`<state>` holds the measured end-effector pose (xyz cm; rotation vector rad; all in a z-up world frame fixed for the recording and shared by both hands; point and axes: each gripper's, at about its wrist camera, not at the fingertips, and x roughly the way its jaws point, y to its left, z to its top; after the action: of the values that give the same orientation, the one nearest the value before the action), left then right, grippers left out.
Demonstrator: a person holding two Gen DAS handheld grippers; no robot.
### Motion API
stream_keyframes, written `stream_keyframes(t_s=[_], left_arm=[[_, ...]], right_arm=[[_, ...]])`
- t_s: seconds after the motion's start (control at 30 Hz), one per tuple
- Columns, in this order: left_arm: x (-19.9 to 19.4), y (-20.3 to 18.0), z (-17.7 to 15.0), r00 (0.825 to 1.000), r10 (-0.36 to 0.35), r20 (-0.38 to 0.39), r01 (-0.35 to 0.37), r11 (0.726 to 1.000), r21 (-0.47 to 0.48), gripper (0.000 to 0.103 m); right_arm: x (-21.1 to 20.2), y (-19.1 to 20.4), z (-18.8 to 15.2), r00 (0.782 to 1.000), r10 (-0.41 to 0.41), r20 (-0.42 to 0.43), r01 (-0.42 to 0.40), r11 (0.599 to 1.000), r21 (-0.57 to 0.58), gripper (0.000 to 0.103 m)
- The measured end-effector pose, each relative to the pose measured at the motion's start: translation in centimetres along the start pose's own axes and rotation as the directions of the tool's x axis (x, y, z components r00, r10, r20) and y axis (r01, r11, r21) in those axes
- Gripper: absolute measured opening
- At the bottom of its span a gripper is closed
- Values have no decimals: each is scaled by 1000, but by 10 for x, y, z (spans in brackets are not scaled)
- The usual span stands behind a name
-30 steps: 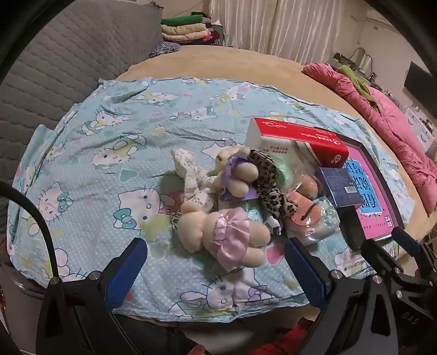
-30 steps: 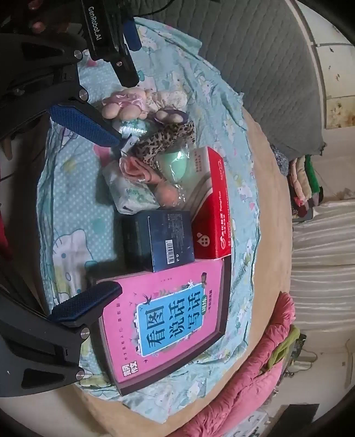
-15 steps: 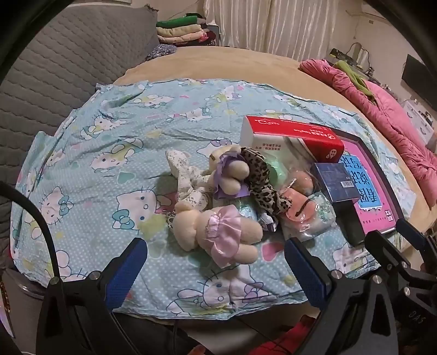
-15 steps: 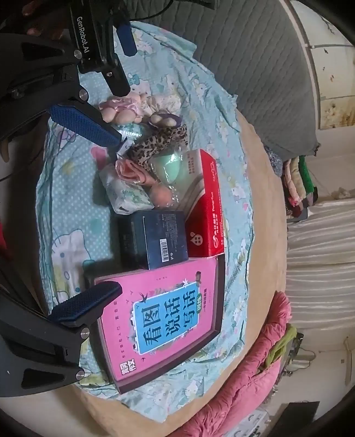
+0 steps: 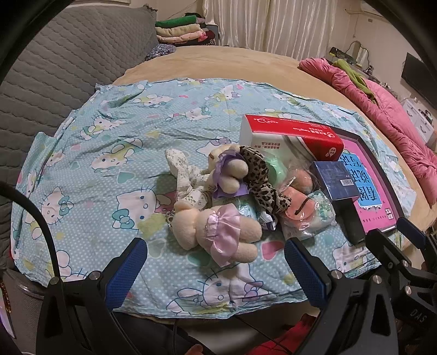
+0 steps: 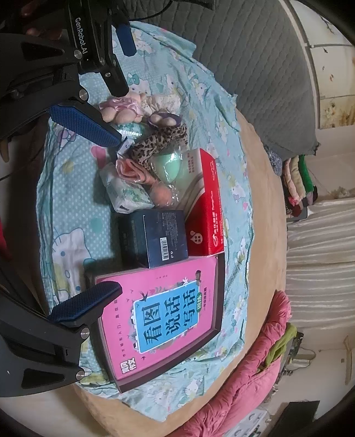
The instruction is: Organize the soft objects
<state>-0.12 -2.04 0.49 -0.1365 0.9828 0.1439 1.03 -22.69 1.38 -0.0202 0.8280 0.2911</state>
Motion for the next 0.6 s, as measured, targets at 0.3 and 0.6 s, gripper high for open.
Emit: stream_keyframes(t_s=[0.3,0.6], left_arm=[[0,-1,0,1000,0,0,0,1000,1,101],[0,-1,0,1000,0,0,0,1000,1,101]], right_arm=[[0,0,0,1000,0,1,0,1000,0,98],[-1,0,0,1000,-1,3,1,1000,1,98]])
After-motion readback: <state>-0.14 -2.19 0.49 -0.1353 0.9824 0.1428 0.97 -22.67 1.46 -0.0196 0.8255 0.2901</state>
